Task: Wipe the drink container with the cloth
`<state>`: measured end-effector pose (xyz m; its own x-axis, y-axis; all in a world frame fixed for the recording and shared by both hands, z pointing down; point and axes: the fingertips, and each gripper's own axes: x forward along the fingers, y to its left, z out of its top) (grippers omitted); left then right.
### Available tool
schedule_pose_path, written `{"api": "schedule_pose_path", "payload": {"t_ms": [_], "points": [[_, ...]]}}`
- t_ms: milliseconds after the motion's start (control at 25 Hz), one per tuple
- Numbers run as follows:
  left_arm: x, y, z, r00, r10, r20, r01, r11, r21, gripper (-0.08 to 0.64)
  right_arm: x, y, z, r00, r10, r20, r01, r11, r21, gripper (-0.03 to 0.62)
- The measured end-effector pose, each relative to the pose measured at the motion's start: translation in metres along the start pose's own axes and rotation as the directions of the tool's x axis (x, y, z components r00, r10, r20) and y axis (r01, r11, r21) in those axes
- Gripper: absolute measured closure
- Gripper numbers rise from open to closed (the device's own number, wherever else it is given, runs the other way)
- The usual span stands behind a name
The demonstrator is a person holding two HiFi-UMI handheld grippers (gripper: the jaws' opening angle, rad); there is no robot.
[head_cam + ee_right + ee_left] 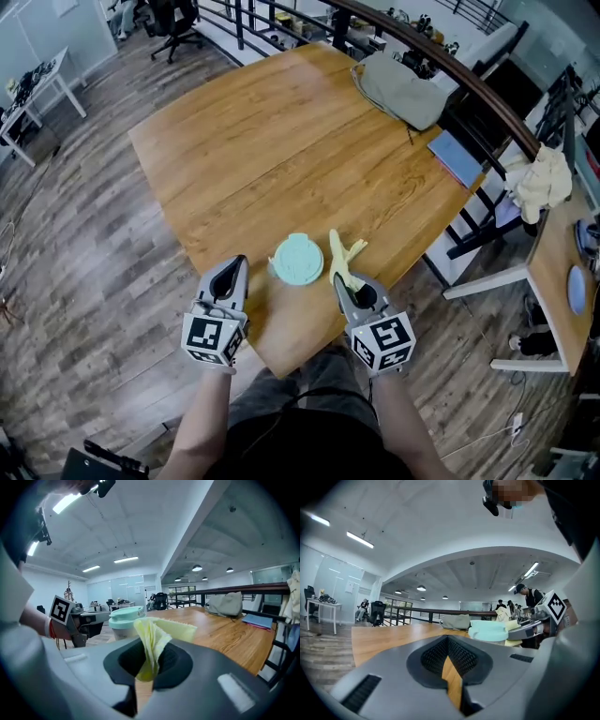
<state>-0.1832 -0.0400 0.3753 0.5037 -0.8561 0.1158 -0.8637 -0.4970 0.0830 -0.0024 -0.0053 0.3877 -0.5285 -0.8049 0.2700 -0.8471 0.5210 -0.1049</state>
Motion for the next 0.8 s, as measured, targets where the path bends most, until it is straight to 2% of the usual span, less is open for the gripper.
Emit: {"api": "schedule_pose_path", "payload": {"t_ms": [200,360,520,800], "points": [[-0.003,0.002,0.021,0.999,0.015,0.032,-0.016,1.0,0.01,0.563,-0.015,-0.001,0.014,0.987,-0.148,0.058,0.151,0.988,-0.042,0.569],[-0.008,0.002,0.033,0.997,0.011,0.077,-0.011,1.0,0.0,0.563,-0.025,0.005,0.026,0.972,-0.214,0.095,0.223,0.969,-0.105,0.569],[-0.011,0.009,0.045,0.994,0.026,0.107,-0.024,1.0,-0.017,0.563,-0.034,0.009,0.04,0.96,-0.241,0.142,0.259,0.958,-0.121,0.569],[-0.025,0.012,0.052,0.992,0.056,0.115,-0.052,0.998,-0.036,0.563,-0.047,0.021,0.048,0.954,-0.248,0.165,0.27,0.955,-0.122,0.571]]}}
